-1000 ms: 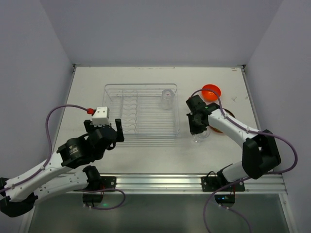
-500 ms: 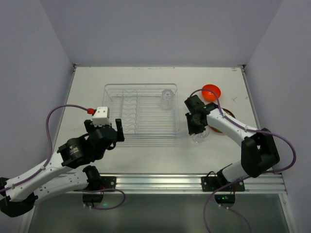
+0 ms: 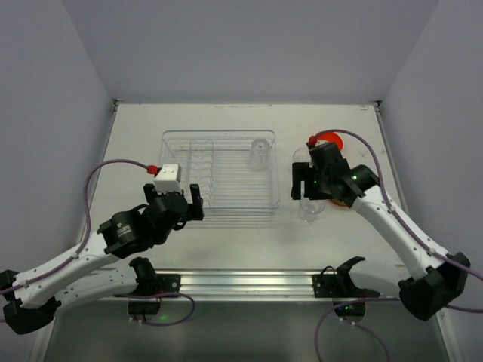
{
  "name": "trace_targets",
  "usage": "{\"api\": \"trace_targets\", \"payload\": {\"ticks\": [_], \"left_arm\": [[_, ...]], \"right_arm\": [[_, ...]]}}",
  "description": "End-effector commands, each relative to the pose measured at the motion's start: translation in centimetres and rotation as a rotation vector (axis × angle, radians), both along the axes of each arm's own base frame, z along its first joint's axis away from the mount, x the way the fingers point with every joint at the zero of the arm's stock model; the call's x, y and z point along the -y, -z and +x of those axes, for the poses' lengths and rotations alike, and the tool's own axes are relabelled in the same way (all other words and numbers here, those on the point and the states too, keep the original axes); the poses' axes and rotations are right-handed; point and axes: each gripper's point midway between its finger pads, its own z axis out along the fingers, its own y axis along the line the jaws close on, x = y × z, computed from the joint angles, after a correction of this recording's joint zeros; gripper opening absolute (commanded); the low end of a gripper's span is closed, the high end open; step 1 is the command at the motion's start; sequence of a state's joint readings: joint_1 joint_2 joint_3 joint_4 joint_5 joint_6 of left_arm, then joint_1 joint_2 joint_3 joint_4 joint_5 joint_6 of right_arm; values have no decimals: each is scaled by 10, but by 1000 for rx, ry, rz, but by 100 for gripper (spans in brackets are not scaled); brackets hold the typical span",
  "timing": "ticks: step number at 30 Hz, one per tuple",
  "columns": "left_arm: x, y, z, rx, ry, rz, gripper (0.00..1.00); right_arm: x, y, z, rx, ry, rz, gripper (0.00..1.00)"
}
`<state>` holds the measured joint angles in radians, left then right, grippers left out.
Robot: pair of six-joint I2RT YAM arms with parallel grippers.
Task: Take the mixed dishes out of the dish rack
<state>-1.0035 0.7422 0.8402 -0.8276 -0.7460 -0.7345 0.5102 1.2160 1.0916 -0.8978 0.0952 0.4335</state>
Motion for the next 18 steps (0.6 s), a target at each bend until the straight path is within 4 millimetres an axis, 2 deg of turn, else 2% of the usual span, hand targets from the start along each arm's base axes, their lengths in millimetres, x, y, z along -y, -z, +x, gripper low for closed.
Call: {"api": "trace_targets", "payload": {"ticks": [1,3,5,6,8,9,11,12,14,15,16,17,18], "left_arm": [[50,-34,13,57,99,-178,100],[70,-47,19,59,125,-230,100],[98,-42,34,30,144,-201,100],[120,-43,47,8,161,-182,100],[139,-42,66,-28,174,-162,100],[156,-38,88,-82,185,-172,100],[166,-32,113,-131,186,-181,100],[179,-26,132,-151,177,-169,100],[187,-21,153,-161,168,-152,100],[196,4,163,-211,163,-107,100],[206,-14,177,-175,174,-122,100],[211,-11,187,-181,168,-115,100],[217,13,195,-226,164,-73,100]], "right_arm": [[12,-65,-8,189,23,68,80],[10,-86,-5,290,21,131,96],[7,-102,-13,383,-10,212,99],[3,-111,-10,441,-9,255,99],[11,-114,-15,500,15,276,99],[15,-114,-14,519,40,275,99],[33,-110,-13,555,113,224,99],[38,-105,-13,558,121,202,99],[45,-106,-16,582,136,186,99],[46,-106,-17,585,137,188,99],[46,-108,-20,596,134,204,99],[45,-111,-21,603,126,216,99],[40,-112,-23,609,105,237,99]]}}
